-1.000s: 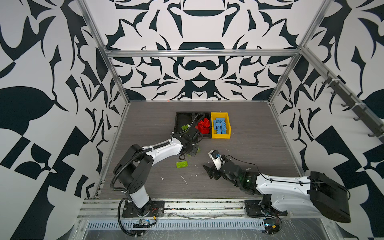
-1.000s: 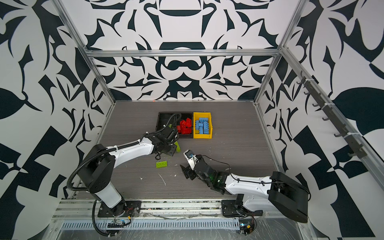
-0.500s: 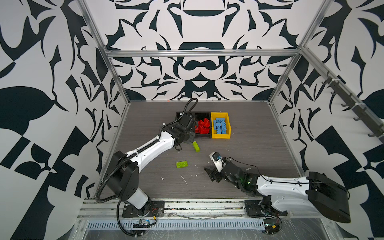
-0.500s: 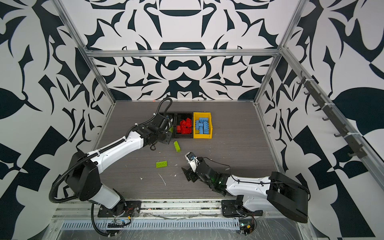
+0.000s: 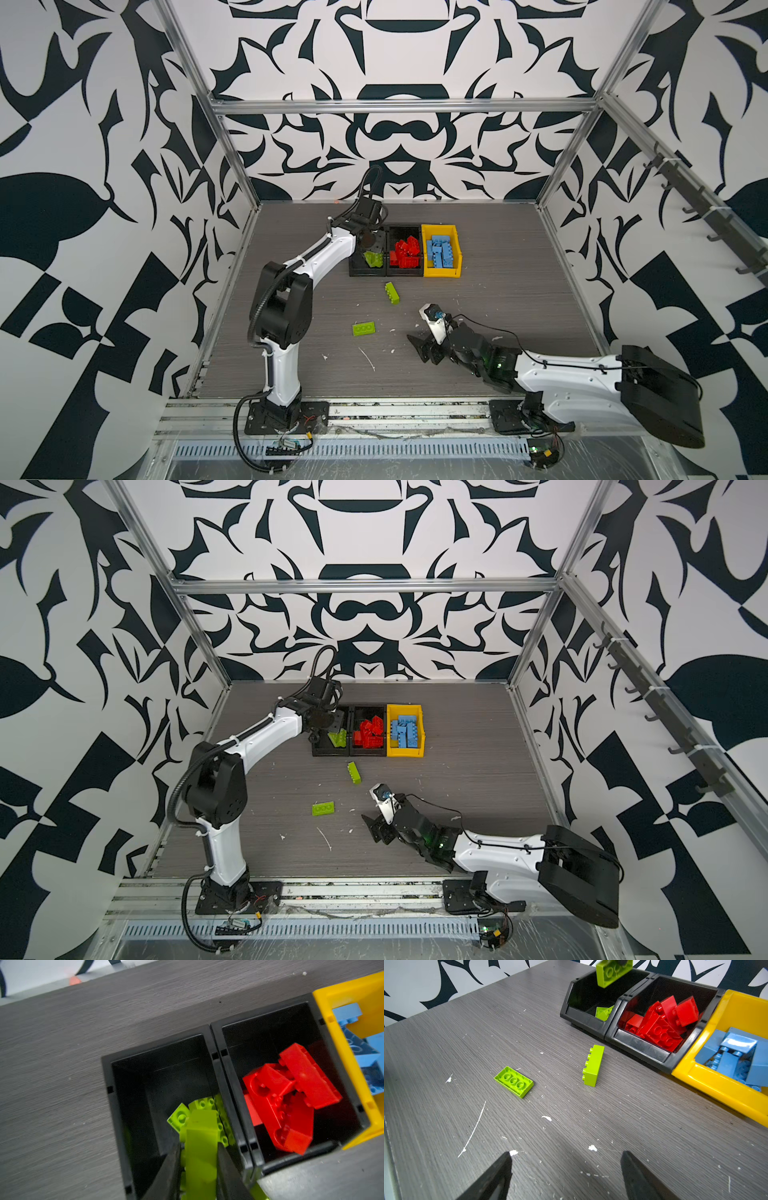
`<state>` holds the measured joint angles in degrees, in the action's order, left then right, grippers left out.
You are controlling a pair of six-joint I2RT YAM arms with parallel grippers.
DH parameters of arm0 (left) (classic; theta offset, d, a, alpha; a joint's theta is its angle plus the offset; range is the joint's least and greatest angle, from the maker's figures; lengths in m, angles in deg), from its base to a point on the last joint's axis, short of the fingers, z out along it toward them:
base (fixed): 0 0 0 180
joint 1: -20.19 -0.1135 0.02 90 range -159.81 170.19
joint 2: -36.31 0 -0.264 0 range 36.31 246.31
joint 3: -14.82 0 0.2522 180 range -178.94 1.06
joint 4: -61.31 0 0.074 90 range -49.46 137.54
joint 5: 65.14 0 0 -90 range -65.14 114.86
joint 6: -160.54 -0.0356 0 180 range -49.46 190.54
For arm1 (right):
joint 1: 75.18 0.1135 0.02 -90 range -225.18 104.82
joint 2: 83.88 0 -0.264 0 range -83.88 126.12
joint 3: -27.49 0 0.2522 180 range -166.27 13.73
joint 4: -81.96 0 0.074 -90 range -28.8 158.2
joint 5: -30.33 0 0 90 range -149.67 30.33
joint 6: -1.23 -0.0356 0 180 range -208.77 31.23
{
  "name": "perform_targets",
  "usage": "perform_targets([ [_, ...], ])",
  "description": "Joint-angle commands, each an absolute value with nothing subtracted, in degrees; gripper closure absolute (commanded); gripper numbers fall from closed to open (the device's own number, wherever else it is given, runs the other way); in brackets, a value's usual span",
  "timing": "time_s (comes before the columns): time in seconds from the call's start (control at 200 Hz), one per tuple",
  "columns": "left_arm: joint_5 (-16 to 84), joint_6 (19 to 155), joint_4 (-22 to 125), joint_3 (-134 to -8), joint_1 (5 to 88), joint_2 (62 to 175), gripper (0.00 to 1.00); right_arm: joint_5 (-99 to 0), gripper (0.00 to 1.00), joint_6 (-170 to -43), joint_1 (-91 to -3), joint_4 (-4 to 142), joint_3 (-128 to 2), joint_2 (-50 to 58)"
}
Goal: Sort the legos into containers by color
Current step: 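Lift the green brick with the left gripper and release it into the black bin, then move the left gripper down onto the upright lime-green brick near the bins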
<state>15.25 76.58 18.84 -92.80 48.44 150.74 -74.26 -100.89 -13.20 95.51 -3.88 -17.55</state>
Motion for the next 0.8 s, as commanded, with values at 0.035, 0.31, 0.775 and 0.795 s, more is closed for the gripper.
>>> perform_targets([
  [0.035, 16.19, 76.85, 16.46, -97.51, 47.94, 155.00, 0.74, -73.82, 0.16, -101.09, -13.13, 97.44, -4.37, -18.03],
  [0.31, 15.33, 77.15, 16.97, -96.12, 46.63, 154.50, 0.74, -73.18, 0.16, -101.07, -13.14, 97.48, -4.71, -17.85],
  [0.775, 15.16, 80.08, 14.05, -90.30, 46.92, 145.29, 0.40, -73.11, 0.16, -100.91, -13.14, 97.01, -5.00, -17.96],
  [0.795, 15.37, 80.41, 14.08, -89.27, 47.16, 144.23, 0.39, -72.98, 0.16, -100.91, -13.14, 97.05, -5.02, -18.04],
])
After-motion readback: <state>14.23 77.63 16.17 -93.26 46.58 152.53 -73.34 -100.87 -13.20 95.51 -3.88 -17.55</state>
